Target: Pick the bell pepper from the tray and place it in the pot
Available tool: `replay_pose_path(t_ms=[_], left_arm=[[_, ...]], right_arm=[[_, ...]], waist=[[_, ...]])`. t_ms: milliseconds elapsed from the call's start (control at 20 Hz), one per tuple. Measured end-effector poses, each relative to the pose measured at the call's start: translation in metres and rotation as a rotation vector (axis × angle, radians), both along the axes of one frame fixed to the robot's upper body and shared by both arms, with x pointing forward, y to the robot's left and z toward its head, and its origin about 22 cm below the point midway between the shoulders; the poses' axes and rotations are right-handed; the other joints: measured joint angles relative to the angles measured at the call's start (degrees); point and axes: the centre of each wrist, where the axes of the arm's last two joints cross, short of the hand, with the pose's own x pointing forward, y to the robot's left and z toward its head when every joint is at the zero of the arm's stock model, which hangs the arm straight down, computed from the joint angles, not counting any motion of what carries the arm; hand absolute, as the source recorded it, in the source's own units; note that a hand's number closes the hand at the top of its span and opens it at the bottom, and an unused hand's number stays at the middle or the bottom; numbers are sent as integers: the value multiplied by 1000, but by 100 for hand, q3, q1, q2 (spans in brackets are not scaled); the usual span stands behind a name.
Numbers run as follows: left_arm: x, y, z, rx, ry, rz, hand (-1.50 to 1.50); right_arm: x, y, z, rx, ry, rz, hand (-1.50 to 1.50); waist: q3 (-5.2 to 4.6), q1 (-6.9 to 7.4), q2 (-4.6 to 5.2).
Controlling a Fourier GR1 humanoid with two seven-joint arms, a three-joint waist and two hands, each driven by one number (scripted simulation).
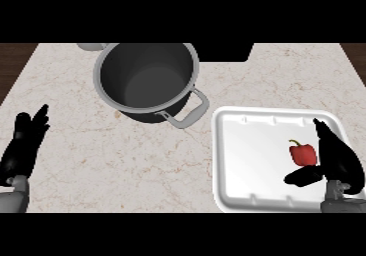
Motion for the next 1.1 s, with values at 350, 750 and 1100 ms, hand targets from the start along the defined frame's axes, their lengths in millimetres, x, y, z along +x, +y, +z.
replay_pose_path(t_ms=[350,750,1100], left_arm=[[-1,-5,3,4,0,0,0],[1,-6,5,2,0,0,0],[1,2,5,-2,-1,-1,0]], right_arm=[[3,3,-24,27,12,-2,-150],[11,-15,-40,48,15,-7,-150],[21,-20,-47,61,3,15,150]], waist=[[0,-3,0],[0,-5,0],[-15,-5,-9]])
